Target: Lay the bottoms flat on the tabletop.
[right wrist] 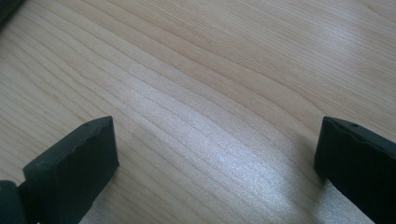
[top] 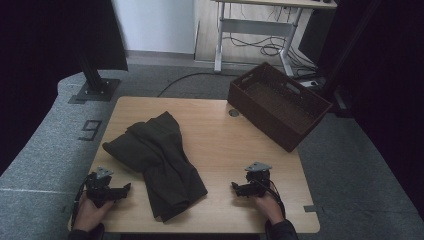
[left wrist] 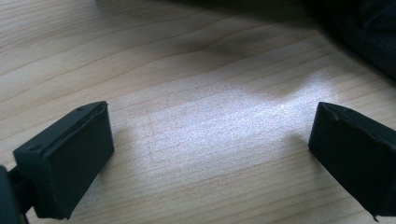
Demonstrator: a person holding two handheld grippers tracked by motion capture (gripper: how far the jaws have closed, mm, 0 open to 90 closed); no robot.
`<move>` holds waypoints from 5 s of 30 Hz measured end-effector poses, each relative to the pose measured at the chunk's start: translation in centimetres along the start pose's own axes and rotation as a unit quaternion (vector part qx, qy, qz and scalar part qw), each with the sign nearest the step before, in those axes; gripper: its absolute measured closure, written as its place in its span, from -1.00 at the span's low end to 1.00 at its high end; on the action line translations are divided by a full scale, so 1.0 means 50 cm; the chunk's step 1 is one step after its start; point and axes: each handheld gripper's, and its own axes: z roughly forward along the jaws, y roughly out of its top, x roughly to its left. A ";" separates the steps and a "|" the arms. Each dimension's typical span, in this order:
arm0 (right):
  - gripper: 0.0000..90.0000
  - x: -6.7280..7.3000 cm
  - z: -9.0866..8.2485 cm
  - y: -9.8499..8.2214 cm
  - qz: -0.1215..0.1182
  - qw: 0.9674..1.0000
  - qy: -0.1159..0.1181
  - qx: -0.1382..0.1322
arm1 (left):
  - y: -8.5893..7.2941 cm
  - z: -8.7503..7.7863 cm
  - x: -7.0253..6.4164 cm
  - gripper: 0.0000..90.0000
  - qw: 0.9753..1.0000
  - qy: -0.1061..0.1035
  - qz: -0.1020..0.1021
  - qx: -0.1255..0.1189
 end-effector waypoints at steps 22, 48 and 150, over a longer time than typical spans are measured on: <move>-1.00 0.064 -0.013 0.024 -0.013 0.999 0.051 -0.012 | 0.075 -0.051 -0.020 -1.00 0.997 -0.052 0.046 -0.042; -0.92 0.156 0.005 0.080 -0.039 0.994 0.097 -0.020 | 0.275 -0.019 -0.051 -1.00 0.989 -0.066 0.107 -0.074; -0.87 0.128 0.001 0.054 -0.012 0.997 0.073 0.020 | 0.250 0.137 -0.035 -0.85 0.994 -0.013 0.110 0.013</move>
